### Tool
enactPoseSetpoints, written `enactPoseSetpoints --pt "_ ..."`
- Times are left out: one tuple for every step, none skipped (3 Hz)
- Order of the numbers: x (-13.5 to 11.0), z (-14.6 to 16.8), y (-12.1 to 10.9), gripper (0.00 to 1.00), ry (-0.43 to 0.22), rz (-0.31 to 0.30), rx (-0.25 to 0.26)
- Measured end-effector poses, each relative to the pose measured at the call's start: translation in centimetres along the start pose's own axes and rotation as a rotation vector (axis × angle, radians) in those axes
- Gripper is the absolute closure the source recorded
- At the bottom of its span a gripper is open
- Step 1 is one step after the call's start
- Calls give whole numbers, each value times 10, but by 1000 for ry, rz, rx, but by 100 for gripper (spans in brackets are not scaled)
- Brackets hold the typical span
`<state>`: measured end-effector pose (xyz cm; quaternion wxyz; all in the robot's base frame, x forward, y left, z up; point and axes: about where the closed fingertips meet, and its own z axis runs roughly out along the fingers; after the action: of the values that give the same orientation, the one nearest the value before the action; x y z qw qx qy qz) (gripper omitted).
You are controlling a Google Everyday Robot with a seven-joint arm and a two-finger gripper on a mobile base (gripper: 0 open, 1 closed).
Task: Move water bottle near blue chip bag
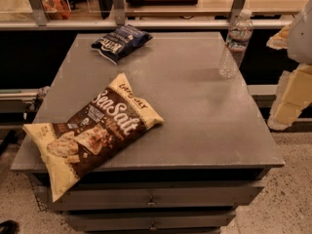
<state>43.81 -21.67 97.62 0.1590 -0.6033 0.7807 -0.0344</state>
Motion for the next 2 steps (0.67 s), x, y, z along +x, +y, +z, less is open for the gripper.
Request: enactPoseSetpoints --pt "0 0 0 0 0 0 0" --pt "7 17 -30 0 -12 53 60"
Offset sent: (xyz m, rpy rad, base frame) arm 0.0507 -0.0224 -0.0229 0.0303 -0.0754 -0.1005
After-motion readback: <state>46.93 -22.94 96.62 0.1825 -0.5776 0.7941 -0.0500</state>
